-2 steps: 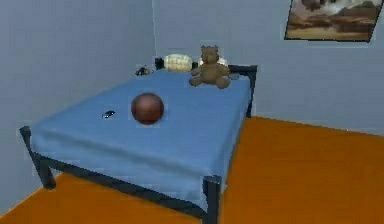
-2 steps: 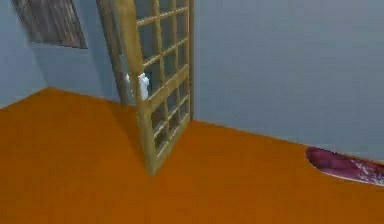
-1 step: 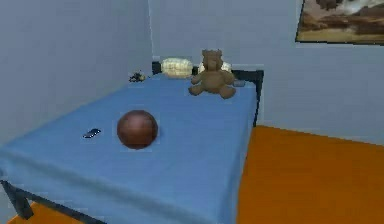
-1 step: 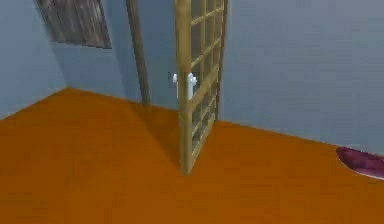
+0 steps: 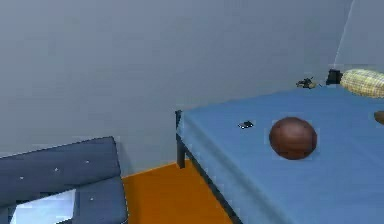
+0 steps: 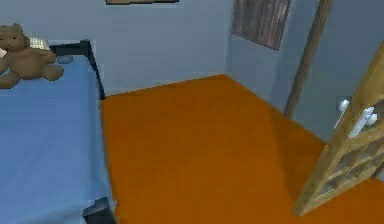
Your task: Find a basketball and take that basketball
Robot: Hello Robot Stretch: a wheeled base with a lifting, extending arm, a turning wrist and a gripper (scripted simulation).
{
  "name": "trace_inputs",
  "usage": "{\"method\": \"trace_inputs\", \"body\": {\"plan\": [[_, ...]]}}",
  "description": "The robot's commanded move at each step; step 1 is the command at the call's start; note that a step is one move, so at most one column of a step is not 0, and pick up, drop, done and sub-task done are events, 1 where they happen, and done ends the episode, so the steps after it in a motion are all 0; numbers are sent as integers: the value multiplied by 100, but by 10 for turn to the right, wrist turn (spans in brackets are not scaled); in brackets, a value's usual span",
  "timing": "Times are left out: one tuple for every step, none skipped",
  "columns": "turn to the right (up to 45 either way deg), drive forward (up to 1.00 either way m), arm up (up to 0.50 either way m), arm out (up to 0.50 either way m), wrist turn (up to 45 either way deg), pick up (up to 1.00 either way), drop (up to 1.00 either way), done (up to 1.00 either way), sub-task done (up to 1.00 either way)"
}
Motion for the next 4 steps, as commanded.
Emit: {"method": "trace_inputs", "body": {"plan": [[-450,0,0,0,0,0,0,0,0],[-150,0,0,0,0,0,0,0,0],[450,0,0,0,0,0,0,0,0],[330,0,0,0,0,0,0,0,0]]}}
